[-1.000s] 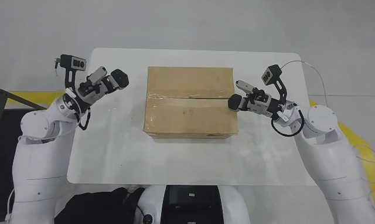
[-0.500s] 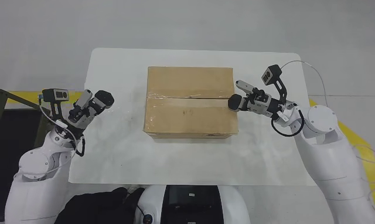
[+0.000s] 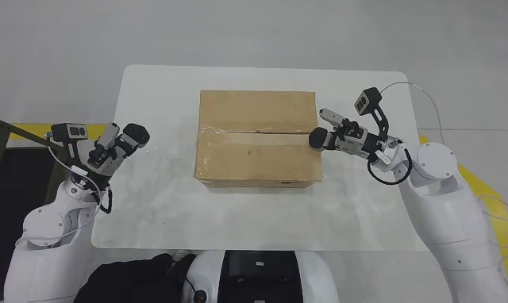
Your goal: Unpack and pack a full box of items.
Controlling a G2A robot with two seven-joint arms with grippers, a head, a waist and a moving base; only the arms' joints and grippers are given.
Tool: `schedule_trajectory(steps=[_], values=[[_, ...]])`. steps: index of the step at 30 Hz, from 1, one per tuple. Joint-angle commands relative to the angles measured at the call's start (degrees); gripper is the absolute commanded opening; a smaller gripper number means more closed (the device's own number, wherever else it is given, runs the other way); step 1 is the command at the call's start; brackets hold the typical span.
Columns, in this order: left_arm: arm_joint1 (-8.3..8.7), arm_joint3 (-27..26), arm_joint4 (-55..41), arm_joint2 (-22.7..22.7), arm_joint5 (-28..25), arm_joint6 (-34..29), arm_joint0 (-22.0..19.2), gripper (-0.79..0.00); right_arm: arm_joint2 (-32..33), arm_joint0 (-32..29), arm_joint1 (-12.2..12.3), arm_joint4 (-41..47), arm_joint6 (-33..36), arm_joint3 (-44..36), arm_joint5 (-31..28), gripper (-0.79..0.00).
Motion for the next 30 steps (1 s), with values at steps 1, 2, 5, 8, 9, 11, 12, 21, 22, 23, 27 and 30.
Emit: schedule_trajectory(steps=[1, 2, 5, 8, 9, 11, 12, 21, 22, 23, 27, 30], values=[[0.10, 0.0, 3.0, -1.0, 1.3, 1.8, 0.1, 0.000, 0.0, 0.0, 0.0, 0.0, 0.0, 0.0, 0.0, 0.000], [0.21, -0.2, 6.9, -1.8, 1.2, 2.8, 0.3, 0.000, 0.0, 0.0, 0.0, 0.0, 0.0, 0.0, 0.0, 0.000], [0.54, -1.3, 19.2, -4.4, 2.4, 6.5, 1.1, 0.000, 0.0, 0.0, 0.0, 0.0, 0.0, 0.0, 0.0, 0.000], [0.90, -2.3, 29.7, -7.0, 3.3, 8.7, 2.0, 0.000, 0.0, 0.0, 0.0, 0.0, 0.0, 0.0, 0.0, 0.000], [1.04, -2.8, 36.3, -8.3, 3.4, 10.7, 2.5, 0.000, 0.0, 0.0, 0.0, 0.0, 0.0, 0.0, 0.0, 0.000], [1.05, -3.9, 45.9, -8.8, 4.1, 14.2, 3.9, 0.000, 0.0, 0.0, 0.0, 0.0, 0.0, 0.0, 0.0, 0.000], [0.99, -3.9, 48.9, -8.9, 4.5, 15.9, 4.6, 0.000, 0.0, 0.0, 0.0, 0.0, 0.0, 0.0, 0.0, 0.000], [0.81, -1.2, 69.4, -6.3, 8.8, 23.1, 6.3, 0.000, 0.0, 0.0, 0.0, 0.0, 0.0, 0.0, 0.0, 0.000], [0.74, -0.7, 70.8, -5.6, 9.2, 24.3, 5.9, 0.000, 0.0, 0.0, 0.0, 0.0, 0.0, 0.0, 0.0, 0.000], [0.67, 0.1, 71.5, -5.0, 9.4, 25.4, 5.4, 0.000, 0.0, 0.0, 0.0, 0.0, 0.0, 0.0, 0.0, 0.000], [0.78, 1.9, 79.6, -2.8, 10.8, 26.2, 3.0, 0.000, 0.0, 0.0, 0.0, 0.0, 0.0, 0.0, 0.0, 0.000], [0.78, 1.9, 79.6, -2.8, 10.8, 26.2, 3.0, 0.000, 0.0, 0.0, 0.0, 0.0, 0.0, 0.0, 0.0, 0.000]])
